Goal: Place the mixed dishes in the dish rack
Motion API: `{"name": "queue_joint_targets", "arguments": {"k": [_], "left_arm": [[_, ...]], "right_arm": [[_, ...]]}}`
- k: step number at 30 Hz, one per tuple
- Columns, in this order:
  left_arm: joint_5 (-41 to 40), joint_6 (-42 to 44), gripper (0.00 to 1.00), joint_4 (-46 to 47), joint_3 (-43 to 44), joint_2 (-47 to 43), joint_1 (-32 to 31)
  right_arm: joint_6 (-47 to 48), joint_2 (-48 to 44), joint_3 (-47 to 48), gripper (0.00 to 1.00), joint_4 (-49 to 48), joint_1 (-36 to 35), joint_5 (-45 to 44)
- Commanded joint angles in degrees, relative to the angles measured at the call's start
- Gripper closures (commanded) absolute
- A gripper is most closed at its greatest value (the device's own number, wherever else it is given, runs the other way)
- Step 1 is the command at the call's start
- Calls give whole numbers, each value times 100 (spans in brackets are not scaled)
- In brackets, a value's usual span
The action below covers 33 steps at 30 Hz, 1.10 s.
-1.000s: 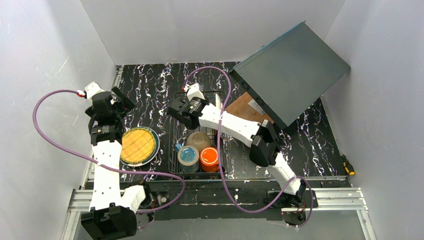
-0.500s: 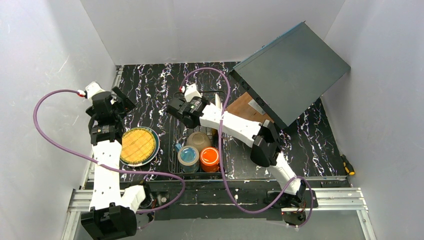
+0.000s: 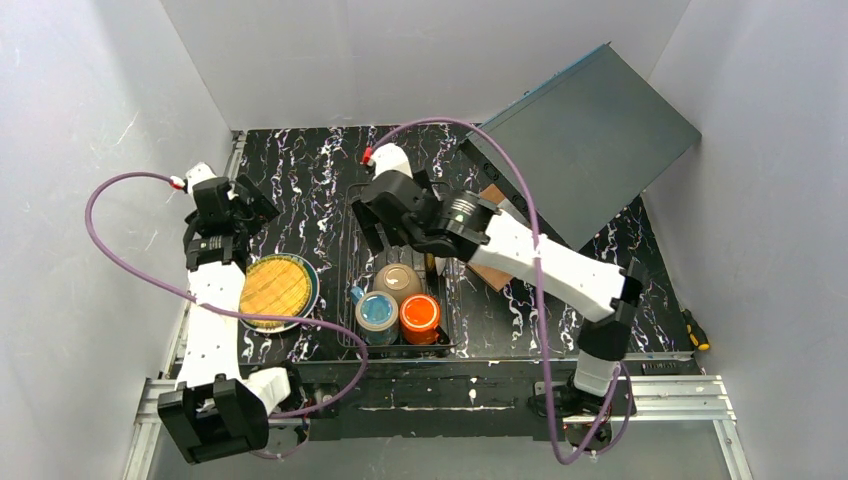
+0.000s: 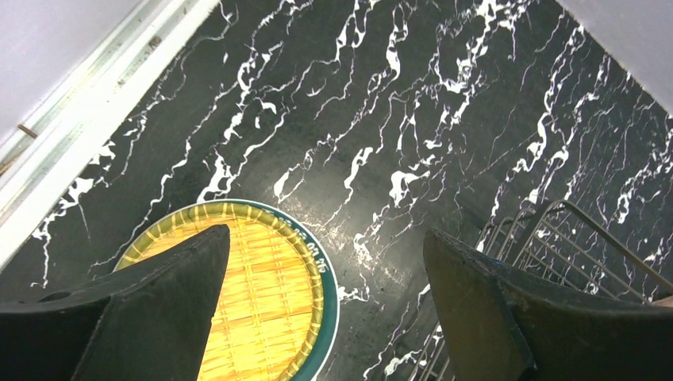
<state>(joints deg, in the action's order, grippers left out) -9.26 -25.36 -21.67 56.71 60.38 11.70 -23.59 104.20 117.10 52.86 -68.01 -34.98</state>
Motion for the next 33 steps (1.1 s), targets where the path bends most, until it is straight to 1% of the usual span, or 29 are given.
{"name": "queue_joint_targets", "arguments": {"k": [1,5,8,10,12,15,18,21,23,25,29,32,33], "left_arm": [[242,17,9,-171,-14,224,-117],[299,110,9,-429,179,627,-238],[77,229,6,-756,363,949,-426],[-173,254,5,-1053,498,1189,-613],[-109,38,4,-1506,575,1429,-666],[239,-205,6,-1832,177,1322,-677],[401,-167,16,-1754,-462,911,-802],[367,-104,17,-2041,-573,757,-990],[211,3,17,-2209,-581,709,-1085],[39,90,18,-2337,-580,720,-1361],[-302,18,22,-2552,-498,1052,-1734],[-925,-200,23,-2757,-403,1375,-2038],[-1094,-247,24,-2791,-424,1429,-2074]], "right_arm": [[344,-660,-1096,2,-1146,33,994],[320,-1086,-1558,2,-1321,33,1215],[302,-1355,-1841,2,-1432,29,1274],[296,-1555,-2102,2,-1541,40,1265],[275,-1740,-2319,1,-1630,60,1266],[244,-1993,-2625,0,-1788,100,1301],[234,-2180,-2902,0,-1985,142,1385],[279,-2297,-3085,0,-2160,164,1496],[302,-2361,-3145,0,-2203,172,1525],[303,-2422,-3215,0,-2241,174,1523],[272,-2550,-3387,0,-2352,178,1520],[239,-2593,-3465,0,-2361,185,1525],[233,-2612,-3489,0,-2360,183,1515]]}}
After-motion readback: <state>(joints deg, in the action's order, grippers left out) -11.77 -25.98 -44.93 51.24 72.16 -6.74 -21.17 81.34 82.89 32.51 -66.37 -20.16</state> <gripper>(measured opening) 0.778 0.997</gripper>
